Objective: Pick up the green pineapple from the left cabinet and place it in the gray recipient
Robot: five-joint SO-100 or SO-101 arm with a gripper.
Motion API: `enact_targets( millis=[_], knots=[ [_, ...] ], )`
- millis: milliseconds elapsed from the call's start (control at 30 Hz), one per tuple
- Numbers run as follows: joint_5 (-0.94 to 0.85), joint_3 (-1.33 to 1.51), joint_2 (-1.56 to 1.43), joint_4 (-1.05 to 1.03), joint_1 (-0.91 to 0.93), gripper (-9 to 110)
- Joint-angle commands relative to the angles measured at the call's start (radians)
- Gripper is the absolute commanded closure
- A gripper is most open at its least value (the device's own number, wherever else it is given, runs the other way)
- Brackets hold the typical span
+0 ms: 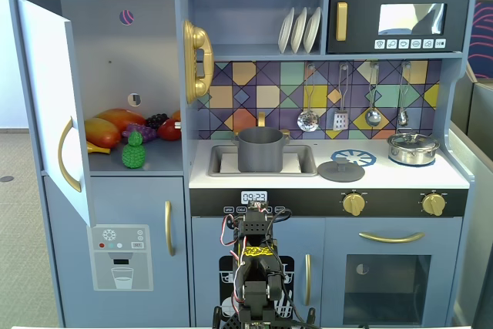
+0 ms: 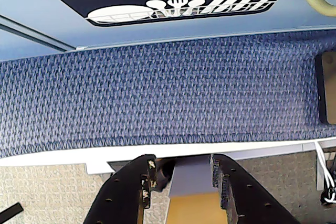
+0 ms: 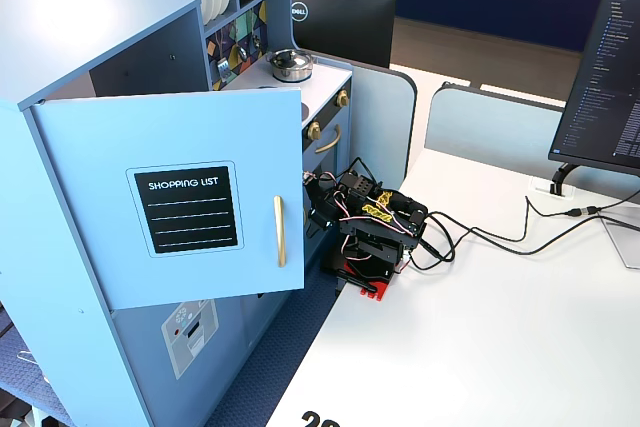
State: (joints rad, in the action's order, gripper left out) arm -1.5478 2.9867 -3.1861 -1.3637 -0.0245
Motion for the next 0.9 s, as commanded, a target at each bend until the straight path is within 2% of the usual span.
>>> enact_targets(
  millis=[0, 367, 467, 533, 600, 700, 767, 867],
  knots=[
    [0.006, 0.015, 0.008, -0.167, 0.058, 101],
    [-0.002, 0.014, 0.008, -0.167, 0.038, 101],
    [-0.011, -0.035, 0.011, -0.140, -0.109, 101],
    [0.057, -0.112, 0.011, -0.126, -0.301, 101],
    [0.123, -0.219, 0.003, -0.031, -0.518, 101],
    [0.166, -0.397, -0.046, 0.261, -0.825, 101],
    [0.049, -0.453, 0.006, 0.454, -0.936, 102],
    [0.034, -0.471, 0.069, 0.756, -0.994, 102]
  ],
)
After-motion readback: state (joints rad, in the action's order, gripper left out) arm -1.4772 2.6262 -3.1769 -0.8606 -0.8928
